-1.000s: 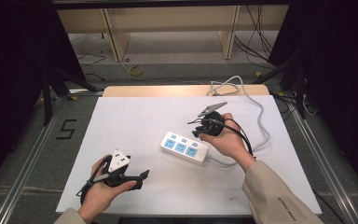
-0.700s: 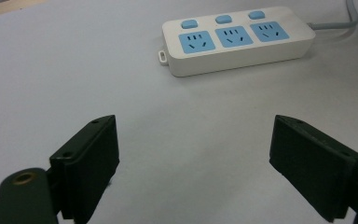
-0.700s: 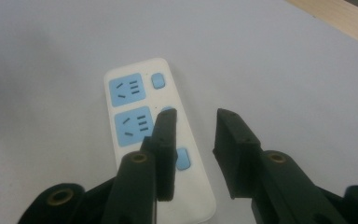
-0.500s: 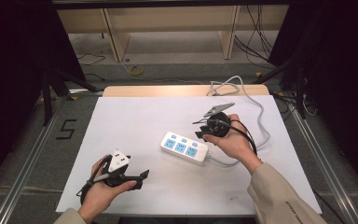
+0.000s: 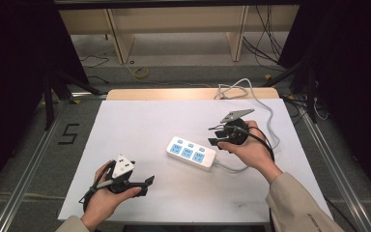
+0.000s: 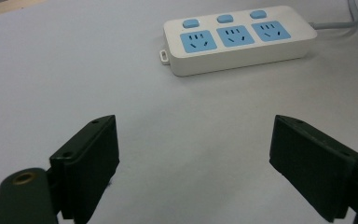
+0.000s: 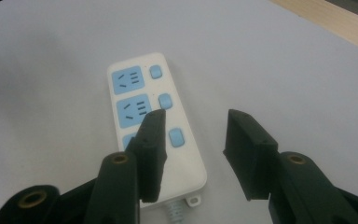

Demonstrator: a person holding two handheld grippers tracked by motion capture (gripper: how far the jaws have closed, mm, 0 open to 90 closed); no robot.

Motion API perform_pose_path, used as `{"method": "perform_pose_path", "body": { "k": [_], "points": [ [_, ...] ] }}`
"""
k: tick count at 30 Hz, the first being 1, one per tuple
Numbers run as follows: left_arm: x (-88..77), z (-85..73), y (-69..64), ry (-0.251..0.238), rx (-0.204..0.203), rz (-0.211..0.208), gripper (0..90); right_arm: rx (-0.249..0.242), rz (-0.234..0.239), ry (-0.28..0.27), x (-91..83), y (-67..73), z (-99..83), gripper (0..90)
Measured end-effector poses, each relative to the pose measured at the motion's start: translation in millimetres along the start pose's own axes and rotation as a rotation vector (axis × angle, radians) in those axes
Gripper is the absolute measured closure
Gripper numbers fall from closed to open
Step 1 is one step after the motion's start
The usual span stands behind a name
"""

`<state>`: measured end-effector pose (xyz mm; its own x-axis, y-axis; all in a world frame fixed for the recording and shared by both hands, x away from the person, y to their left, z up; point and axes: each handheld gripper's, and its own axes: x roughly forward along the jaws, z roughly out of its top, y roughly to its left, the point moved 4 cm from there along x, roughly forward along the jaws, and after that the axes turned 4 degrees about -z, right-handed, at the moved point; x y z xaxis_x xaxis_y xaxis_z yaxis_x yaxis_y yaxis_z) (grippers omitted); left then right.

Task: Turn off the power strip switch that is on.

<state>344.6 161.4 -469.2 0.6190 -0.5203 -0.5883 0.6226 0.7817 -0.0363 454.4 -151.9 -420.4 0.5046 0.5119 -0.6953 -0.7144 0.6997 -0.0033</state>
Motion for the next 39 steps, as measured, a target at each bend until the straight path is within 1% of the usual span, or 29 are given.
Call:
{"method": "perform_pose_path", "body": {
  "k": [9, 13, 17, 19, 21, 23, 27, 31, 33, 34, 37, 39],
  "points": [
    [0.0, -0.3, 0.2, 0.000, -0.005, 0.002, 15.1, 0.015, -0.016, -0.017, -11.0, -7.4, -9.3, 52.4],
    [-0.1, -0.4, 0.3, 0.000, -0.006, 0.002, 15.1, 0.017, -0.012, -0.024, -15.5, -9.2, -15.2, 49.9],
    [-0.1, -0.6, 0.6, 0.001, -0.008, 0.003, 15.1, 0.021, -0.025, -0.044, -22.7, -12.4, -23.4, 46.4],
    [-0.2, -0.7, 0.7, 0.001, -0.008, 0.003, 15.1, 0.030, -0.023, -0.061, -27.1, -13.6, -28.7, 43.8],
    [-0.3, -0.7, 0.9, 0.000, -0.009, 0.004, 15.2, 0.039, -0.023, -0.078, -31.9, -14.6, -35.2, 42.2],
    [-0.4, -0.9, 1.2, 0.001, -0.008, 0.005, 15.2, 0.044, -0.026, -0.084, -36.2, -15.2, -43.4, 40.4],
    [-0.6, -1.2, 1.8, 0.003, -0.010, 0.005, 15.1, 0.072, -0.032, -0.116, -43.2, -15.8, -62.9, 38.4],
    [-0.4, -1.3, 1.5, 0.003, -0.010, 0.007, 15.2, 0.089, -0.042, -0.139, -49.8, -15.6, -82.1, 36.2],
    [-0.9, -1.2, 1.4, 0.003, -0.009, 0.006, 15.2, 0.104, -0.048, -0.161, -53.2, -15.7, -90.4, 36.1],
    [-1.0, -1.2, 1.4, 0.001, -0.009, 0.007, 15.1, 0.109, -0.053, -0.174, -54.8, -15.5, -94.2, 36.1],
    [-1.4, -1.6, 1.2, 0.001, -0.010, 0.006, 15.2, 0.120, -0.062, -0.189, -58.9, -14.1, -103.9, 35.5],
    [-2.0, -2.1, 0.9, 0.007, -0.005, 0.002, 15.2, 0.119, -0.068, -0.190, -62.2, -12.7, -108.4, 35.2]
  ]
}}
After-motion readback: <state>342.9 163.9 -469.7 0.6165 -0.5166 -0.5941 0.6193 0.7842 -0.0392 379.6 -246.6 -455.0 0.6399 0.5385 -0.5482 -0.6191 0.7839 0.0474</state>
